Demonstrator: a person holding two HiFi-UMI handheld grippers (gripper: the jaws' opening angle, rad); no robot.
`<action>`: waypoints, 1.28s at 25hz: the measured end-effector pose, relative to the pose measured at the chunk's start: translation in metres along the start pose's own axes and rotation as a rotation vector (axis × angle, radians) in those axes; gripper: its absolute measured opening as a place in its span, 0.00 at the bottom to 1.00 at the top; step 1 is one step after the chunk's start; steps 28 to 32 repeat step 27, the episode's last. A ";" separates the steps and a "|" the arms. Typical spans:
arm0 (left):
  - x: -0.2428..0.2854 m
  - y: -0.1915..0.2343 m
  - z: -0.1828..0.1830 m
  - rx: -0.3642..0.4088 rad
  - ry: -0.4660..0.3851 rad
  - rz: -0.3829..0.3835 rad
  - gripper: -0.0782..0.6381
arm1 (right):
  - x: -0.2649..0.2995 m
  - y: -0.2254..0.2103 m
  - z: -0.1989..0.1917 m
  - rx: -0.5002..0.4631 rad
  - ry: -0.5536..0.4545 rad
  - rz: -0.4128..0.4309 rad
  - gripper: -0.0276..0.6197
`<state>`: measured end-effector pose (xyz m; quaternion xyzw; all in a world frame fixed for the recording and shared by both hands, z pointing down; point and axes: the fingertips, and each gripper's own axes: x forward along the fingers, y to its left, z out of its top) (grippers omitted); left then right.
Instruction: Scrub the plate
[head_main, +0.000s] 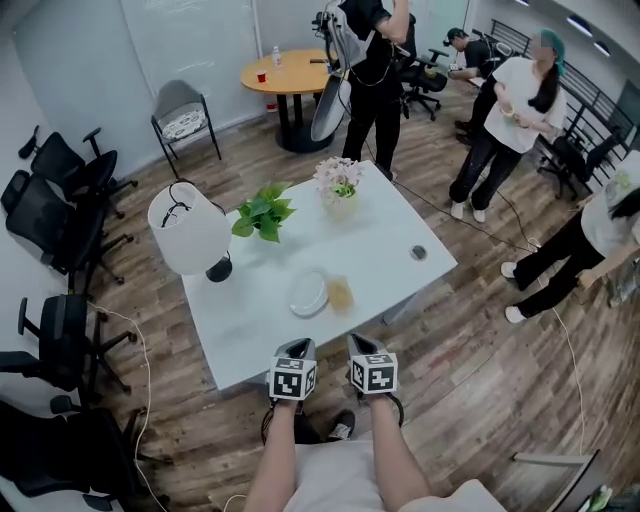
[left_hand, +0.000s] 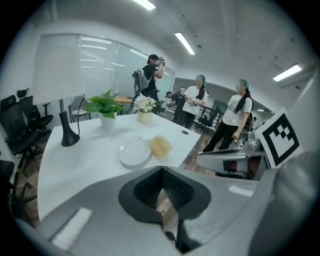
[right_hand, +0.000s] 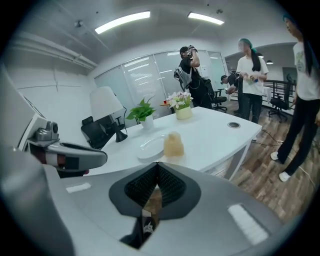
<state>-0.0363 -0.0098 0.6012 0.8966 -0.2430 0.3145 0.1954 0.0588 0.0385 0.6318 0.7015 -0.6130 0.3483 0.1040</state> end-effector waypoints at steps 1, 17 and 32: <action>-0.002 -0.005 0.000 0.008 -0.007 -0.002 0.11 | -0.004 -0.001 0.000 -0.008 -0.007 0.008 0.08; -0.014 -0.024 -0.012 0.056 -0.031 -0.004 0.11 | -0.027 0.006 -0.017 -0.075 -0.029 0.075 0.08; -0.004 -0.031 -0.011 0.075 -0.014 -0.014 0.11 | -0.030 -0.001 -0.010 -0.089 -0.040 0.075 0.08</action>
